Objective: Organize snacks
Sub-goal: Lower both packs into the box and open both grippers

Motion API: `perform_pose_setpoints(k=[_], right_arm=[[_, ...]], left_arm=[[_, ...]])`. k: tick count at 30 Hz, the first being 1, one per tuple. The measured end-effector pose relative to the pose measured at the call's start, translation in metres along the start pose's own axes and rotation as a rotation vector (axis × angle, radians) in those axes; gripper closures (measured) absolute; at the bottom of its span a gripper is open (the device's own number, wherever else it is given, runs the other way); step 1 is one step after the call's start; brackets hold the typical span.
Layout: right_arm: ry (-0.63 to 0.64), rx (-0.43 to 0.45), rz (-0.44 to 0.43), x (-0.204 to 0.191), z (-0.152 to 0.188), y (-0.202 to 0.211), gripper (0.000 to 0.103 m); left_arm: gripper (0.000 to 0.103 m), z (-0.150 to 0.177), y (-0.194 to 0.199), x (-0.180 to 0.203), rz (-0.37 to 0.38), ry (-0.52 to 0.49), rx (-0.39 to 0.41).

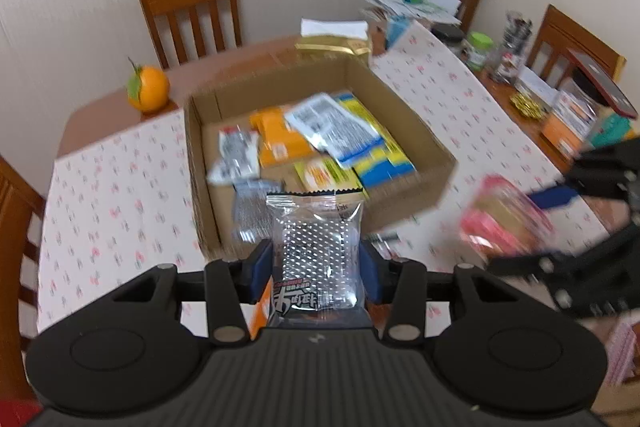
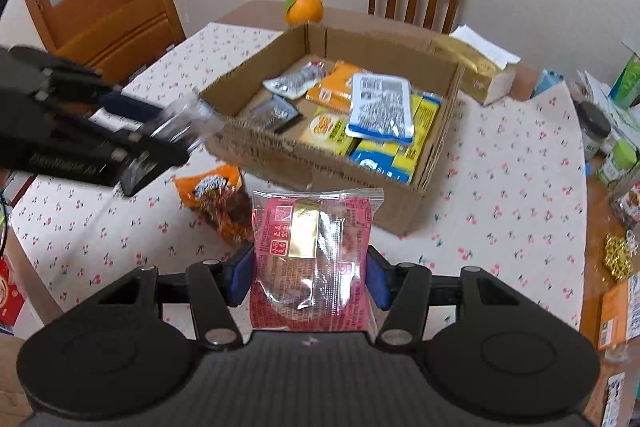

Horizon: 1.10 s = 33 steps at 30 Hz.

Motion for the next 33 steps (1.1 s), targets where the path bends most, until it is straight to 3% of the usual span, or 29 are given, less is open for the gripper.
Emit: perform_pose_setpoints(k=[9,18,21,23,30,33], right_arm=[[0.002,0.042,0.009,0.007,-0.019,0.002,0.042],[-0.016,0.040,0.019,0.013,-0.024,-0.003,0.042],[-0.018,0.033,0.020,0.014,-0.024,-0.005,0.042],[-0.015,0.034,0.023,0.015,-0.025,-0.006,0.042],[-0.012,0.048,0.028,0.016,-0.034,-0.006,0.042],[-0.005,0.058,0.029,0.016,-0.041,-0.008,0.042]], left_arm=[[0.058,-0.047,-0.044,-0.028,-0.003,0.036,0.040],[0.058,-0.049,-0.090,-0.043,-0.001,0.107,0.001],[0.046,-0.046,-0.099,-0.046,-0.016,0.123,-0.014],[0.025,-0.044,-0.098,-0.047,-0.045,0.124,0.002],[0.009,-0.035,-0.059,-0.042,-0.082,0.118,0.080],[0.008,-0.024,-0.038,-0.040,-0.097,0.141,0.106]])
Point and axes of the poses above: each gripper's, at about its wrist camera, not at the fingertips, and y roughly against the way its jaws point, x to its right, z to its underside, the point moved 2 cm from there along -y, roughly the way its jaws point, and after that the axes turned 9 degrees about z, right-handed, at the moved point
